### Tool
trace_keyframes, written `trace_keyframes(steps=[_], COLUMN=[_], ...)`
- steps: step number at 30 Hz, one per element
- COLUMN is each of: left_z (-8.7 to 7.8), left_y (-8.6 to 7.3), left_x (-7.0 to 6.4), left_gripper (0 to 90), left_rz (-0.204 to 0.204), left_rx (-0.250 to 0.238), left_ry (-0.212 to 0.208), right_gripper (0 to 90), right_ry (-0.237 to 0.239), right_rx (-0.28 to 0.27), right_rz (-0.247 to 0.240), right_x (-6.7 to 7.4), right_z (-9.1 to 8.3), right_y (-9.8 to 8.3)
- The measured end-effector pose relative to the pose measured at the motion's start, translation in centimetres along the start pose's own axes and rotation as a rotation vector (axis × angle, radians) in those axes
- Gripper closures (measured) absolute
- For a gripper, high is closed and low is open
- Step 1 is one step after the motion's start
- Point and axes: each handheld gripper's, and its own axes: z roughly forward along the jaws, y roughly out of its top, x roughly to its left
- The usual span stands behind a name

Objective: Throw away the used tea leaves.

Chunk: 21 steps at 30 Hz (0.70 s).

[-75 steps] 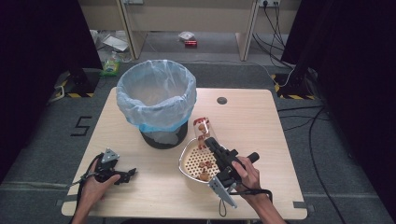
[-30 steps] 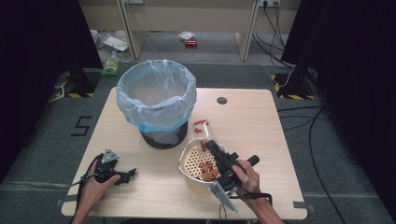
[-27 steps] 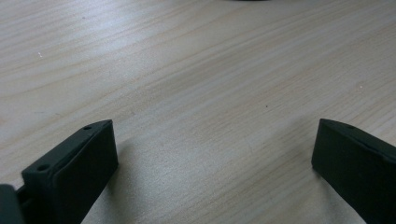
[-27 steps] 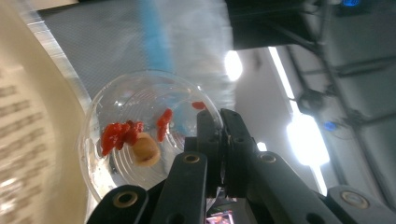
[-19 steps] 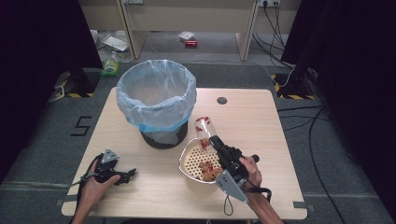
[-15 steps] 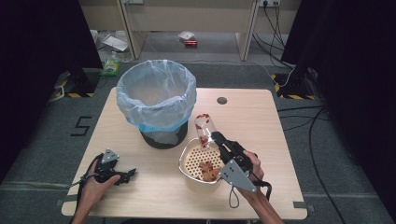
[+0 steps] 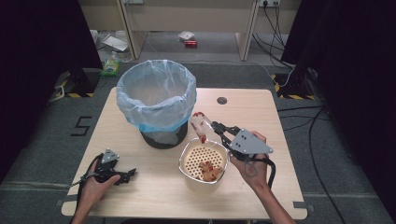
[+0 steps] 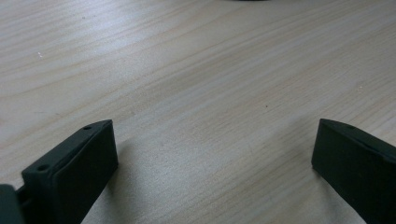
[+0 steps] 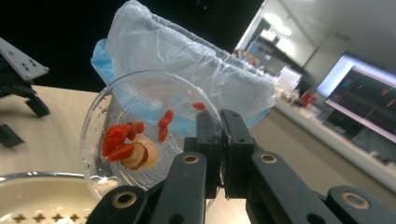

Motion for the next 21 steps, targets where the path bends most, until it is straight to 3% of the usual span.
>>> trace_keyframes(steps=[4, 6, 12, 21], left_z=[0.0, 0.0, 0.0, 0.0], left_y=[0.0, 0.0, 0.0, 0.0], left_x=[0.0, 0.0, 0.0, 0.0], left_gripper=[0.0, 0.0, 0.0, 0.0], left_rz=[0.000, 0.000, 0.000, 0.001], left_rx=[0.000, 0.000, 0.000, 0.001], left_ry=[0.000, 0.000, 0.000, 0.000], right_gripper=[87.7, 87.7, 87.6, 87.6], right_ry=[0.060, 0.101, 0.154, 0.209], right_rx=[0.032, 0.075, 0.131, 0.147], right_rz=[0.069, 0.088, 0.085, 0.104], right_x=[-0.8, -1.1, -1.4, -1.9], right_z=[0.2, 0.5, 0.8, 1.0], right_y=[0.9, 1.3, 2.2, 3.7])
